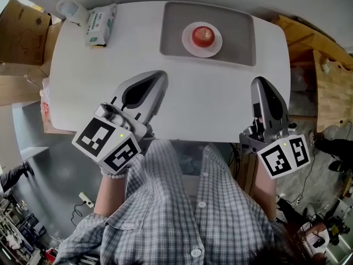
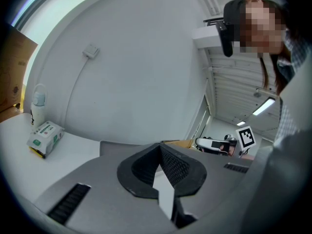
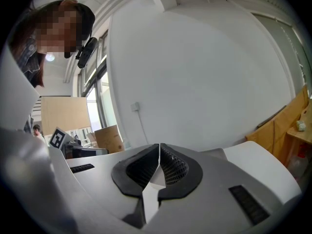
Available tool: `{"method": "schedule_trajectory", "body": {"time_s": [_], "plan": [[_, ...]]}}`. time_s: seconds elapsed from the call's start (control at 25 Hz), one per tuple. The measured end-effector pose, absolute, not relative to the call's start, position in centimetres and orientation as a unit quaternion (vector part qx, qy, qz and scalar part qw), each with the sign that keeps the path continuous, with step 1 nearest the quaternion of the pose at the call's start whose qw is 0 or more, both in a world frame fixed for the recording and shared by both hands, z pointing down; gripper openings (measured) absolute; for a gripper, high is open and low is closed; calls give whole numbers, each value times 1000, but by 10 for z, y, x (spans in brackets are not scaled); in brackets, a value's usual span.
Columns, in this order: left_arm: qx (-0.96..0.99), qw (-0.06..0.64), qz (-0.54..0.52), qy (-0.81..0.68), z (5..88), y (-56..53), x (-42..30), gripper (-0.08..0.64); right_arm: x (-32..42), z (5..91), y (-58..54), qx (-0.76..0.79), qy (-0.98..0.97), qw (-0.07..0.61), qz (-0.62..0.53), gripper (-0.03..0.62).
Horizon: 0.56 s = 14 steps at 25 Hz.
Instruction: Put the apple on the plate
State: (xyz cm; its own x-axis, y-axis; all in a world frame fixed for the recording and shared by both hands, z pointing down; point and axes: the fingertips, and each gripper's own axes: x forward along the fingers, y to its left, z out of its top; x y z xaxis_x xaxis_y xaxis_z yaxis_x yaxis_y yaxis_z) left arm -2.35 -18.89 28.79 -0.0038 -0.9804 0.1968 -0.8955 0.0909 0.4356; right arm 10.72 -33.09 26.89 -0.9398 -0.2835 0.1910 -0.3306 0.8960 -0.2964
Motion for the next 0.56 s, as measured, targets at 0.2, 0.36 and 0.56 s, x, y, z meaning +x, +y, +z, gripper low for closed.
{"method": "schedule_trajectory", "body": {"time_s": [0.2,0.36,0.56], "plan": [[671,233,-90,-698,289,-184,-22,9,116,272,-336,161,-972,91,142,26],[671,235,-88,-698,291,-184,-22,9,121,268,-349,164,-974,92,130,26],[671,232,-73,-701,290,-186,-18,8,119,265,-358,156,-977,85,119,26]]}}
